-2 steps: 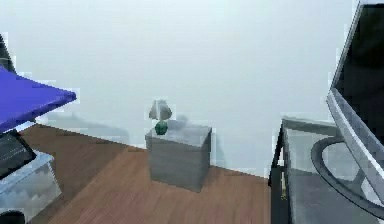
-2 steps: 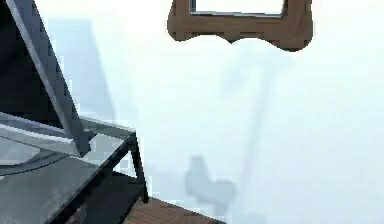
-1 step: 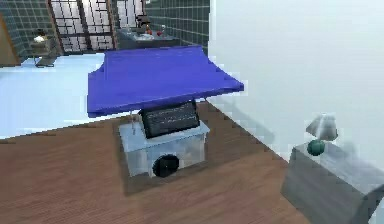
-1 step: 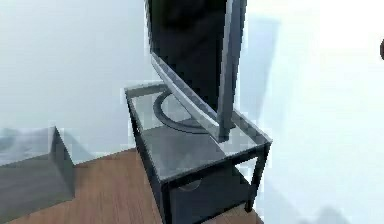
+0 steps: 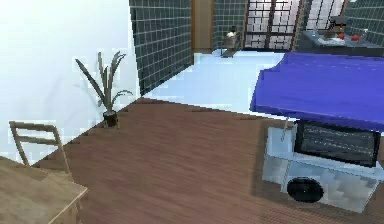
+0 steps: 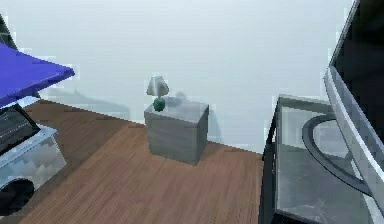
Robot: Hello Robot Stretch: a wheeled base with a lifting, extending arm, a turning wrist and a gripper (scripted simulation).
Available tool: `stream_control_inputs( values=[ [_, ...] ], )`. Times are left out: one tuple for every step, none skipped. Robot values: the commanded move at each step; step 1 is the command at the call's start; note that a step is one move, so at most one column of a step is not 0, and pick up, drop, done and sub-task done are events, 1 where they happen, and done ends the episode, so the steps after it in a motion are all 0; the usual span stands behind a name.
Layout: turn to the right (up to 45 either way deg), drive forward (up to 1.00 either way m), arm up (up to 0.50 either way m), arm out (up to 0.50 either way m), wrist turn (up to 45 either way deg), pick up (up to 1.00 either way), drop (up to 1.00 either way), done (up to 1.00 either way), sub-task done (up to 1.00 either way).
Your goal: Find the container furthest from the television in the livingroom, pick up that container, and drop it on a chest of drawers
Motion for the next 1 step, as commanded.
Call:
stream_control_inputs(
  values=[
    [-6.0,0.00,0.00,0.00,0.0,0.00,0.00,0.00,0.00]
  ],
)
